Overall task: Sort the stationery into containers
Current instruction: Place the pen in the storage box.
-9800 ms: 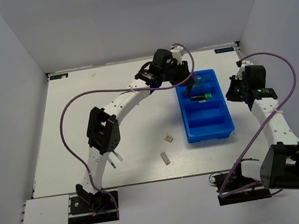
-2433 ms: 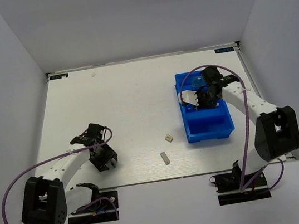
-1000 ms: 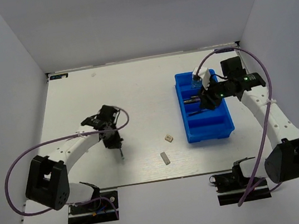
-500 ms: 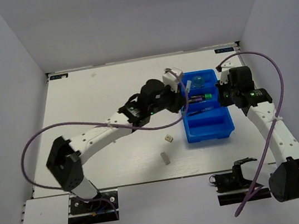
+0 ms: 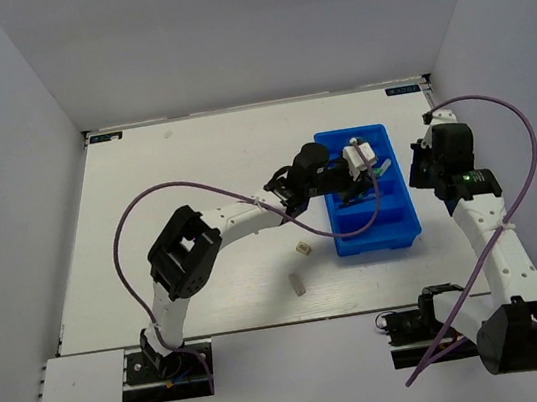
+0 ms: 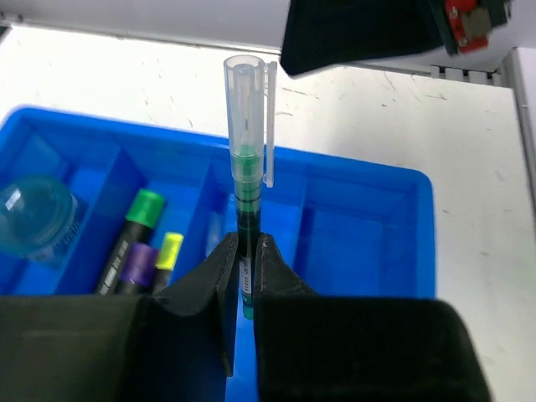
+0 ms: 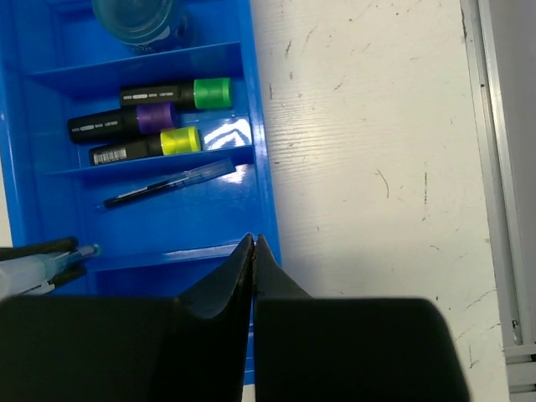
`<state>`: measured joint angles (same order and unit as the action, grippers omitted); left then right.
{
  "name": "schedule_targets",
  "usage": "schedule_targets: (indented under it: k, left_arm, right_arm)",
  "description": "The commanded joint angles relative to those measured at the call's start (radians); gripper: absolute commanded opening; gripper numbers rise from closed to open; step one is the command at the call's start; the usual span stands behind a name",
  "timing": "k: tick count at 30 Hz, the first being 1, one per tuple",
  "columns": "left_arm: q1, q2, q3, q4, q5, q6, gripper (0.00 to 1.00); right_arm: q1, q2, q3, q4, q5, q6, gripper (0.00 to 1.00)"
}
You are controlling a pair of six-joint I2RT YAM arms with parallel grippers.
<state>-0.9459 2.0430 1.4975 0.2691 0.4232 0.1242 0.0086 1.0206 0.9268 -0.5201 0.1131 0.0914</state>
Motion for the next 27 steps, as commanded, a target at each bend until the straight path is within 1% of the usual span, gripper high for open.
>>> schedule_targets:
  k: [1, 4, 8, 11, 12, 13, 14, 15, 16, 17, 18, 19, 20, 22, 23, 24, 25, 26, 27]
  left_arm:
    - [-0.004, 0.005, 0.072, 0.024, 0.025, 0.104, 0.0]
    - [-0.008, 0.039, 0.078, 0.005, -0.03, 0.14, 0.0]
    - [-0.004, 0.072, 0.084, -0.013, -0.075, 0.126, 0.02]
    - [-0.001, 0.086, 0.082, -0.013, -0.089, 0.109, 0.07]
    - [0.002, 0.091, 0.086, -0.008, -0.087, 0.092, 0.07]
    - [0.006, 0.092, 0.084, -0.008, -0.086, 0.075, 0.1]
    - [0.009, 0.095, 0.083, -0.008, -0.084, 0.077, 0.16]
    - [0.01, 0.094, 0.084, -0.011, -0.086, 0.072, 0.26]
    - [0.009, 0.092, 0.086, -0.01, -0.087, 0.068, 0.37]
    - [0.009, 0.089, 0.086, -0.014, -0.095, 0.065, 0.58]
    - [0.01, 0.083, 0.086, -0.011, -0.109, 0.058, 0.67]
    - [0.009, 0.074, 0.076, -0.007, -0.127, 0.046, 0.73]
    - [0.013, 0.065, 0.079, -0.002, -0.13, 0.025, 0.77]
    - [0.024, 0.053, 0.075, 0.027, -0.146, -0.018, 0.81]
    - [0.033, 0.021, 0.044, 0.044, -0.146, -0.058, 0.82]
    - [0.036, 0.008, 0.034, 0.057, -0.159, -0.07, 0.84]
    - [0.039, -0.006, 0.023, 0.106, -0.167, -0.084, 0.84]
    - [0.045, -0.064, -0.037, 0.133, -0.173, -0.098, 0.84]
    - [0.051, -0.09, -0.06, 0.159, -0.199, -0.163, 0.76]
  right_arm:
    - [-0.035, -0.014, -0.011, 0.04, -0.021, 0.028, 0.0]
    - [-0.045, -0.011, -0.013, 0.037, -0.036, 0.027, 0.0]
    - [-0.058, -0.011, -0.013, 0.031, -0.067, 0.022, 0.0]
    - [-0.062, -0.013, -0.01, 0.031, -0.092, 0.014, 0.06]
    - [-0.064, -0.016, -0.011, 0.026, -0.099, 0.014, 0.11]
    - [-0.065, -0.014, -0.009, 0.023, -0.104, 0.014, 0.14]
    - [-0.065, -0.013, -0.005, 0.022, -0.104, 0.008, 0.17]
    - [-0.067, -0.014, -0.006, 0.022, -0.104, 0.008, 0.2]
    - [-0.071, -0.01, -0.003, 0.019, -0.151, 0.002, 0.28]
    - [-0.071, -0.013, 0.0, 0.012, -0.162, -0.008, 0.32]
    - [-0.073, -0.017, 0.001, 0.009, -0.183, -0.013, 0.42]
    - [-0.073, -0.017, 0.003, 0.003, -0.2, -0.019, 0.54]
    - [-0.075, -0.02, 0.009, -0.003, -0.208, -0.022, 0.54]
    - [-0.078, -0.022, 0.02, -0.011, -0.225, -0.032, 0.54]
    - [-0.081, -0.025, 0.021, -0.018, -0.239, -0.035, 0.54]
    - [-0.081, -0.03, 0.021, -0.018, -0.243, -0.042, 0.52]
    - [-0.084, -0.028, 0.032, -0.027, -0.257, -0.044, 0.48]
    - [-0.085, -0.031, 0.035, -0.034, -0.32, -0.056, 0.31]
    - [-0.082, -0.027, 0.037, -0.038, -0.357, -0.086, 0.16]
